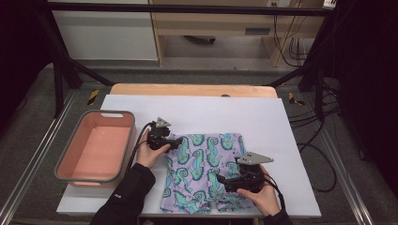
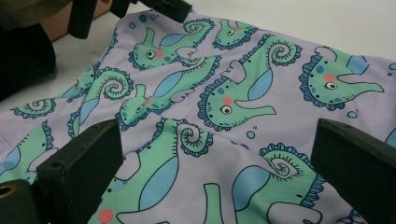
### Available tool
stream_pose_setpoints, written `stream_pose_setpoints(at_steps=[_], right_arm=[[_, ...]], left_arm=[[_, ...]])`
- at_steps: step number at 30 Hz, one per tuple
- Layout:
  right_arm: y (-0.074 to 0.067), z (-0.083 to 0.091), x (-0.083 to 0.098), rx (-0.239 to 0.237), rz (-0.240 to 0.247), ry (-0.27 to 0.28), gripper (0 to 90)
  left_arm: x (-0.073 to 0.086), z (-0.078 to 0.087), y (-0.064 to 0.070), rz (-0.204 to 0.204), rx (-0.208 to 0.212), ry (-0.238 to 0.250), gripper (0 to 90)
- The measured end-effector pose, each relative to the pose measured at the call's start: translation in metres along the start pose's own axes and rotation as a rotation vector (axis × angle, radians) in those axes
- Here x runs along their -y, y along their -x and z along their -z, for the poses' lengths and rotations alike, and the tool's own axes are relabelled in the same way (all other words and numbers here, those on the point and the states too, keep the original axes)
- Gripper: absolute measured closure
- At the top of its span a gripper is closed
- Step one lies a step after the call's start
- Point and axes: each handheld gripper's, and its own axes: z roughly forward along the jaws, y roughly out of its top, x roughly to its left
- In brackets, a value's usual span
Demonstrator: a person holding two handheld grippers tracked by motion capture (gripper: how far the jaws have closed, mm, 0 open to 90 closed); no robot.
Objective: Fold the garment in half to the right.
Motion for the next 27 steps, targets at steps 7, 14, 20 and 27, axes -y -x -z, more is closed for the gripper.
stream_pose_setpoints(at_steps=[7,14,20,27], right_arm=[[-0.003,-0.001,0.0,-0.001,0.006,-0.003,3.2],[-0.009,-0.003,-0.001,-0.013,0.018,-0.005,3.2],[-0.014,-0.006,-0.002,-0.023,0.029,-0.011,3.2],[-0.024,-0.011,-0.003,-0.036,0.037,-0.014,3.2]], left_arm=[[0.002,-0.008,-0.004,0.019,-0.01,-0.007,46.7],[0.002,-0.014,-0.004,-0.007,-0.03,-0.012,55.0],[0.003,-0.013,-0.001,-0.021,-0.032,-0.016,74.1],[0.002,-0.013,0.0,-0.018,-0.034,-0.015,84.1]])
